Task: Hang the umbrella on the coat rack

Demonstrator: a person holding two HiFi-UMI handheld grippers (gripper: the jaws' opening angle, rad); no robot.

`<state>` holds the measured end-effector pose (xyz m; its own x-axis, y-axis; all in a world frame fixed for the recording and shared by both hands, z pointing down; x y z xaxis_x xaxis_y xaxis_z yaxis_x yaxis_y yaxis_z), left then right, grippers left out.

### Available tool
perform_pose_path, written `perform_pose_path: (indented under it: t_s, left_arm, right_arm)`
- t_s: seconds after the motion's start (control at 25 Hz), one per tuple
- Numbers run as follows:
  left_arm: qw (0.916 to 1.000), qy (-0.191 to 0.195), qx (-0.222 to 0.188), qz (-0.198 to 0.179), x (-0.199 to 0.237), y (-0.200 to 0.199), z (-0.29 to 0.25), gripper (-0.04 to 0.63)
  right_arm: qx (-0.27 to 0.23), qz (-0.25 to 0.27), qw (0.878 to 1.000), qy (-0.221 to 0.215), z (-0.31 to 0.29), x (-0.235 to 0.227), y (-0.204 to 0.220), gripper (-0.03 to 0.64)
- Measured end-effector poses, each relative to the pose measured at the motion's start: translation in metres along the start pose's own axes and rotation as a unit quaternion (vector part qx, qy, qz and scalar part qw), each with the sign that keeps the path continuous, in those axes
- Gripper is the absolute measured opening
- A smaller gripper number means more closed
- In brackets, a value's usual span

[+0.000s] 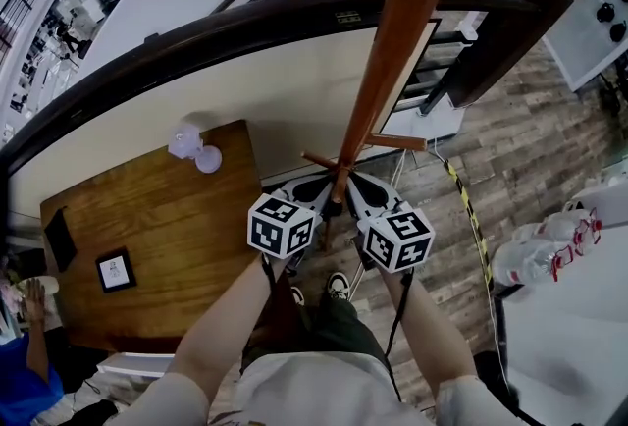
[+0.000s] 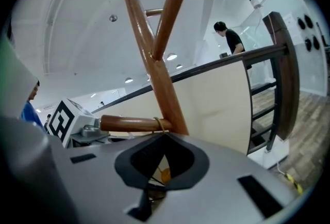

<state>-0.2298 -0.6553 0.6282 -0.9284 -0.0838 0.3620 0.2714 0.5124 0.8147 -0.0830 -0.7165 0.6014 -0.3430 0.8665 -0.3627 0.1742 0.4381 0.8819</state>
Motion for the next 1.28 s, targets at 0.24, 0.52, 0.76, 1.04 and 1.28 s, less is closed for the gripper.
perform_pose_path:
  t_s: [0.24, 0.52, 0.76, 1.04, 1.28]
  left_arm:
    - [0.9995, -0.014, 0.024, -0.014, -0.002, 0.004, -0.003, 0.037]
    - [0.9990, -0.033, 0.021, -0.020, -0.011, -0.004, 0.033, 0.095]
    - [0.9979, -0.038, -0.018, -0.049, -0.035, -0.041, 0.087, 0.092]
    - [0.9906, -0.036, -0.080, -0.106, -0.076, -0.094, 0.149, 0.071]
    - [0.9823, -0.023, -0.128, -0.135, -0.109, -0.123, 0.197, 0.058]
  right_arm:
    - [0.013, 0.018, 0.999, 0.023, 0.004, 0.002, -0.004, 0.032]
    - [0.013, 0.016, 0.999, 0.037, 0.033, 0.017, -0.023, 0.035]
    - [-0.020, 0.027, 0.999, 0.021, 0.076, 0.052, -0.068, 0.015]
    - [-0.064, 0.064, 0.996, -0.008, 0.125, 0.099, -0.121, 0.005]
    - [-0.097, 0.089, 0.991, -0.027, 0.164, 0.135, -0.151, 0.005]
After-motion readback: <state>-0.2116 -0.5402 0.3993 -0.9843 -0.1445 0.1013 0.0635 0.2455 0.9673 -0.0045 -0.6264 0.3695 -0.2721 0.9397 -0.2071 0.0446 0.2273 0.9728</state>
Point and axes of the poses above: the fingertips, and each gripper's own axes: z backward along the fingers, x to its left, y out of its underside, the point moved 10 cm from there along z, backward along the fingers, and after that the axes turned 7 degrees about -y, right-handed, at the moved point
